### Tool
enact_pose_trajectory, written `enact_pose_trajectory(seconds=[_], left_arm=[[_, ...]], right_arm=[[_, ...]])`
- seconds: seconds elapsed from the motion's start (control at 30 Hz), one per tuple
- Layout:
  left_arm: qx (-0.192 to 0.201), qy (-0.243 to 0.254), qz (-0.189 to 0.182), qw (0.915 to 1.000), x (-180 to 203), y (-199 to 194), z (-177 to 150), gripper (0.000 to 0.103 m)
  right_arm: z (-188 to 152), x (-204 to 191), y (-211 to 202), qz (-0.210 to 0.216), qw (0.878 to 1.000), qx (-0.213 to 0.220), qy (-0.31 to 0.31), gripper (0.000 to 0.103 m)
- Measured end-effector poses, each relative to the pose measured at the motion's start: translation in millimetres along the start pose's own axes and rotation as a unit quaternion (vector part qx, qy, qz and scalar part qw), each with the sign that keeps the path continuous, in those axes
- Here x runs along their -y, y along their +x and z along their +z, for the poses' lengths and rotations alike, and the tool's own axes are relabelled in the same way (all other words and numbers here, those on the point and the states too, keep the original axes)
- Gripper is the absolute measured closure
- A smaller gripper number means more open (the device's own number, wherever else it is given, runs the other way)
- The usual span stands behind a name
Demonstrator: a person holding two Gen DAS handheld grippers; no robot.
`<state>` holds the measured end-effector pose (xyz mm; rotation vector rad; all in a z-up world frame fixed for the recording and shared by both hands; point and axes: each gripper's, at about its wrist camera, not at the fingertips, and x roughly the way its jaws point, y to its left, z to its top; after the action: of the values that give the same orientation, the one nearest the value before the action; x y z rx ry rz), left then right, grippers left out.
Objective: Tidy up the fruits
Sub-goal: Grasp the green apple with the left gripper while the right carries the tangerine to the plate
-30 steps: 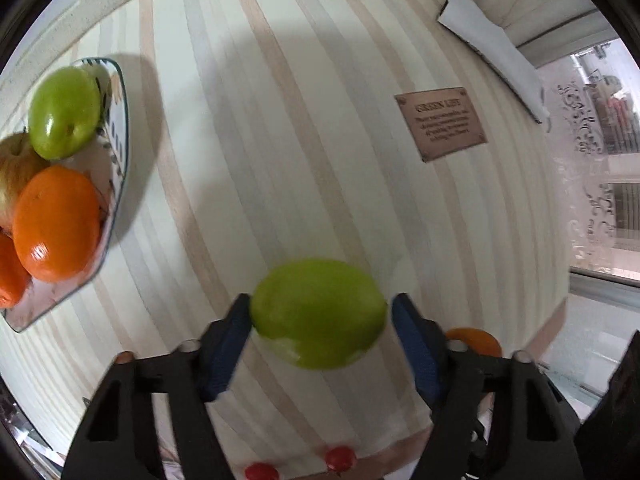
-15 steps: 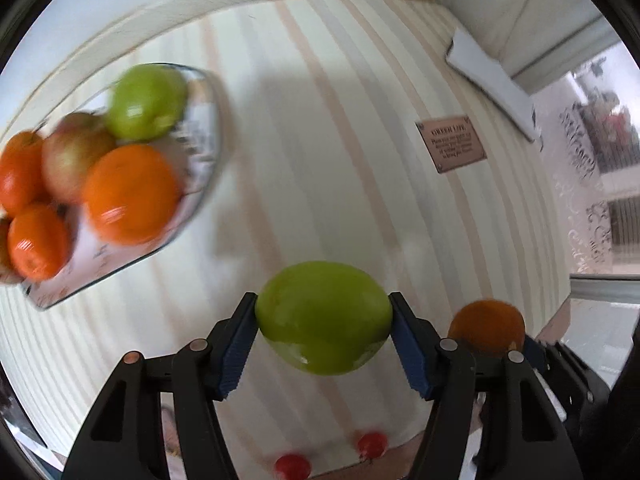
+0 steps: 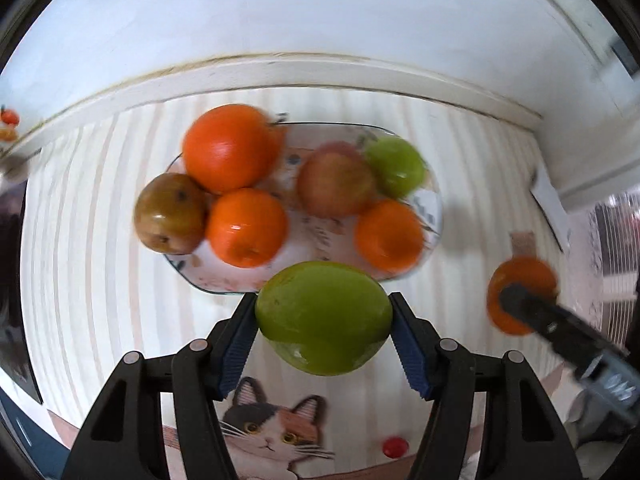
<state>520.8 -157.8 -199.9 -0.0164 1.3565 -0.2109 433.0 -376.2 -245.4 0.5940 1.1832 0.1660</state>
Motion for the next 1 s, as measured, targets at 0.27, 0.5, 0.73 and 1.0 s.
enact_pose_trajectory(seconds=[0.27, 0.5, 0.73, 1.0], left_arm=[[-0.006, -0.046, -0.002, 0.9989, -8.6, 28.8, 5.3, 0.041], [-0.011, -0.055, 0.003, 0.9984, 6.5, 49.8, 11.0, 0.041], [-0.014, -0.062, 0.013, 0.9979, 10.2, 66.0, 13.0, 0.041], [-0.018, -0.069, 0.018, 0.9973, 12.4, 68.2, 16.0, 0.04]], right_arm=[[70.1, -65.5, 39.4, -0.028, 0.996, -0.013, -0.084, 0.044], [68.3, -43.5, 67.7, -0.061, 0.995, -0.045, -0.06, 0.044], [60.9, -0.6, 86.6, -0.077, 0.996, -0.048, -0.017, 0.044], [66.0, 4.7, 101.9, -0.074, 0.996, -0.042, -0.013, 0.044]])
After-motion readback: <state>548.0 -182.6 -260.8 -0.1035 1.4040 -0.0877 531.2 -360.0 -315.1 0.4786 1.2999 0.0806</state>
